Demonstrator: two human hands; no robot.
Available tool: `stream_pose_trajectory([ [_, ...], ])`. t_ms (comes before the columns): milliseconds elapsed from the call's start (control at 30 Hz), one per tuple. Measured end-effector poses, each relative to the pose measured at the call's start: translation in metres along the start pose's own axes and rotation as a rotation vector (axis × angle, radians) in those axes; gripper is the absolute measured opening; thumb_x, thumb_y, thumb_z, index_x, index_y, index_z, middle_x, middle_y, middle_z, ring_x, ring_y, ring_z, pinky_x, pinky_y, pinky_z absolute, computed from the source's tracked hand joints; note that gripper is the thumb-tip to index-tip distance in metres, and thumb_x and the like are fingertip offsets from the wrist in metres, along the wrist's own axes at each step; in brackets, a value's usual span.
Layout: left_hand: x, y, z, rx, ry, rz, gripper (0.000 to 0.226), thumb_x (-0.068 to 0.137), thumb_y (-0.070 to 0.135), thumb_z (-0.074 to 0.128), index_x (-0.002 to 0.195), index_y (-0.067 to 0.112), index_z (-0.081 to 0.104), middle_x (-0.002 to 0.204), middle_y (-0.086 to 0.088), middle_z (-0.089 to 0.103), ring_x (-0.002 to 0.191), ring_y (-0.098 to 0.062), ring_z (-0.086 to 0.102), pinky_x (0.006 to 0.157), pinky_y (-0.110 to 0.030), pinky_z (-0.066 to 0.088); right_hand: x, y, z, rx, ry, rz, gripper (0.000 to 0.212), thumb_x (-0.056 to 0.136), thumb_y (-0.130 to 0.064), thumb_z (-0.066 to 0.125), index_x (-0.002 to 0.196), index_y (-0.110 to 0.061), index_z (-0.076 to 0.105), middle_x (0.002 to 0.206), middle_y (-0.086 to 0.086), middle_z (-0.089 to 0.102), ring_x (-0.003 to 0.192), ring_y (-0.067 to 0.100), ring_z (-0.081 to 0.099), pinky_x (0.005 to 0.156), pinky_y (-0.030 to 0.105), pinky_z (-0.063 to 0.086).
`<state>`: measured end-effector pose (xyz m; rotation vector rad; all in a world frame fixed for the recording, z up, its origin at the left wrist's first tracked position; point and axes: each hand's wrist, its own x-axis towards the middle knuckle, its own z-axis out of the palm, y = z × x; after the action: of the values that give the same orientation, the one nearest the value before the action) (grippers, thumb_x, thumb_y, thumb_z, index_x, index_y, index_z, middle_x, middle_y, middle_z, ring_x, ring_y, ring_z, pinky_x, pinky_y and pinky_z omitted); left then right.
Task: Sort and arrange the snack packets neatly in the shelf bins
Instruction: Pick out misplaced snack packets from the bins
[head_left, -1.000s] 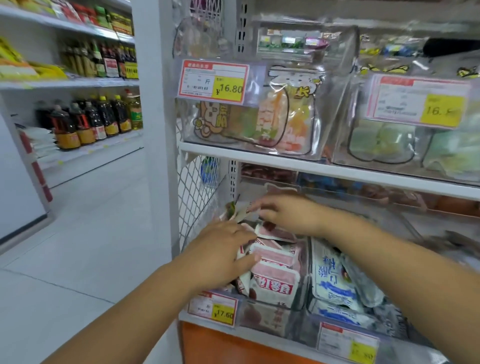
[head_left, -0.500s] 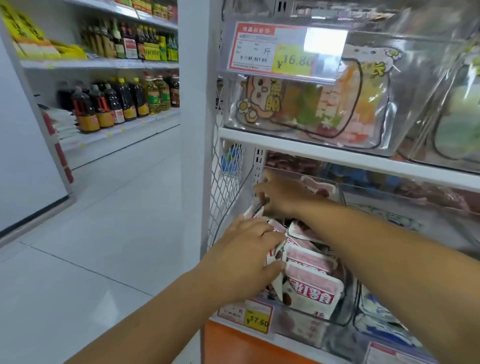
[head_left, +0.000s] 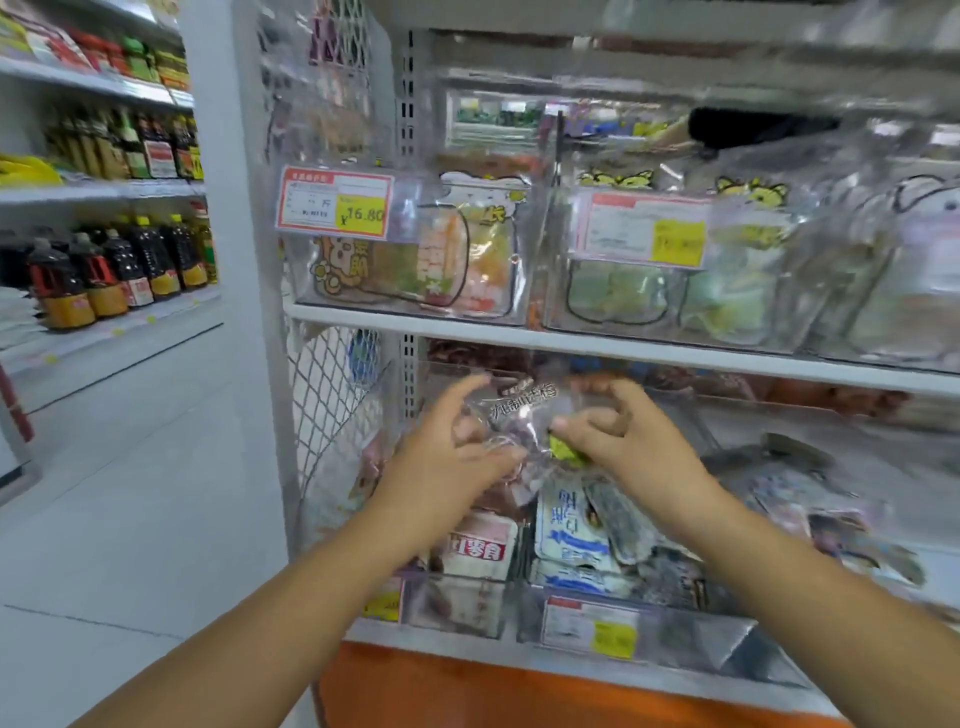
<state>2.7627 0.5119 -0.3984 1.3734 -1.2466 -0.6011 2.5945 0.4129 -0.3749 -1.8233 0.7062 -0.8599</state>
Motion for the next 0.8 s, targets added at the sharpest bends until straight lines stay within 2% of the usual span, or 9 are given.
stream_pose_trajectory([
  [100, 0.002, 0.006, 0.034, -0.078, -0.081, 0.02, 0.055, 0.083, 0.016, 0.074, 0.116, 0.049, 0.045, 0.088, -0.008, 0.047, 0.084, -0.016, 0.059, 0.079, -0.03, 0.048, -0.043, 0.005, -0.029, -0.095, -0.086, -0.058, 0.078, 0.085, -0.021, 0.071, 0.143, -0.05, 0.027, 0.133, -0.036, 0.042, 0.114, -0.021, 0.045, 0.086, 0.005, 0.043],
  [167, 0.003, 0.009, 0.057, -0.101, -0.13, -0.002, 0.057, 0.082, 0.013, 0.074, 0.119, 0.045, 0.046, 0.082, -0.001, 0.049, 0.084, -0.018, 0.065, 0.082, -0.039, 0.052, -0.063, 0.013, -0.049, -0.251, -0.087, -0.131, 0.083, 0.087, -0.02, 0.069, 0.142, -0.058, 0.02, 0.141, -0.044, 0.025, 0.126, -0.023, 0.03, 0.095, 0.005, 0.039],
  [233, 0.003, 0.015, 0.082, -0.061, -0.189, -0.017, 0.062, 0.082, 0.018, 0.075, 0.129, 0.042, 0.043, 0.096, 0.002, 0.058, 0.092, -0.019, 0.069, 0.086, -0.043, 0.053, -0.077, 0.024, -0.07, -0.356, -0.009, -0.16, 0.066, 0.089, -0.017, 0.068, 0.134, -0.056, 0.04, 0.133, -0.03, 0.045, 0.119, -0.01, 0.045, 0.093, 0.015, 0.042],
  [300, 0.005, 0.021, 0.106, 0.047, -0.26, 0.009, 0.075, 0.082, 0.029, 0.075, 0.141, 0.044, 0.031, 0.121, 0.006, 0.057, 0.102, -0.009, 0.065, 0.09, -0.035, 0.054, -0.086, 0.036, -0.096, -0.446, 0.104, -0.173, 0.053, 0.089, -0.011, 0.067, 0.122, -0.05, 0.054, 0.113, -0.017, 0.055, 0.104, -0.002, 0.054, 0.085, 0.013, 0.04],
  [400, 0.007, 0.026, 0.13, 0.298, -0.365, 0.133, 0.081, 0.085, 0.04, 0.069, 0.147, 0.048, 0.017, 0.14, 0.018, 0.044, 0.119, 0.005, 0.048, 0.099, -0.024, 0.043, -0.09, 0.049, -0.142, -0.462, 0.338, -0.126, 0.045, 0.09, -0.009, 0.064, 0.119, -0.042, 0.055, 0.11, -0.01, 0.055, 0.098, 0.006, 0.057, 0.081, 0.01, 0.041],
  [500, 0.011, 0.03, 0.133, 0.541, -0.388, 0.296, 0.067, 0.091, 0.041, 0.062, 0.147, 0.044, 0.025, 0.151, 0.02, 0.029, 0.132, 0.004, 0.029, 0.107, -0.018, 0.023, -0.083, 0.068, -0.187, -0.55, 0.504, -0.014, 0.041, 0.09, -0.013, 0.063, 0.123, -0.037, 0.055, 0.114, -0.003, 0.055, 0.094, 0.015, 0.056, 0.085, 0.022, 0.041],
  [600, 0.019, 0.029, 0.122, 0.667, -0.343, 0.378, 0.06, 0.094, 0.039, 0.058, 0.147, 0.039, 0.03, 0.151, 0.02, 0.028, 0.138, 0.0, 0.022, 0.107, -0.016, 0.015, -0.077, 0.092, -0.212, -0.843, 0.438, 0.182, 0.035, 0.093, -0.027, 0.059, 0.127, -0.029, 0.06, 0.127, 0.006, 0.057, 0.115, 0.026, 0.05, 0.098, 0.035, 0.037],
  [700, 0.024, 0.021, 0.096, 0.742, -0.297, 0.378, 0.055, 0.094, 0.04, 0.057, 0.145, 0.038, 0.035, 0.151, 0.018, 0.029, 0.139, -0.003, 0.022, 0.109, -0.018, 0.015, -0.074, 0.091, -0.213, -0.94, 0.383, 0.32, 0.035, 0.093, -0.031, 0.059, 0.127, -0.033, 0.06, 0.149, 0.022, 0.035, 0.141, 0.033, 0.025, 0.112, 0.04, 0.021],
  [800, 0.023, 0.009, 0.06, 0.801, -0.239, 0.347, 0.053, 0.093, 0.043, 0.057, 0.143, 0.037, 0.039, 0.15, 0.014, 0.032, 0.138, -0.003, 0.024, 0.109, -0.017, 0.015, -0.07, 0.07, -0.195, -0.934, 0.354, 0.248, 0.046, 0.091, -0.025, 0.058, 0.135, -0.035, 0.052, 0.148, 0.017, 0.032, 0.138, 0.03, 0.027, 0.108, 0.036, 0.028],
])
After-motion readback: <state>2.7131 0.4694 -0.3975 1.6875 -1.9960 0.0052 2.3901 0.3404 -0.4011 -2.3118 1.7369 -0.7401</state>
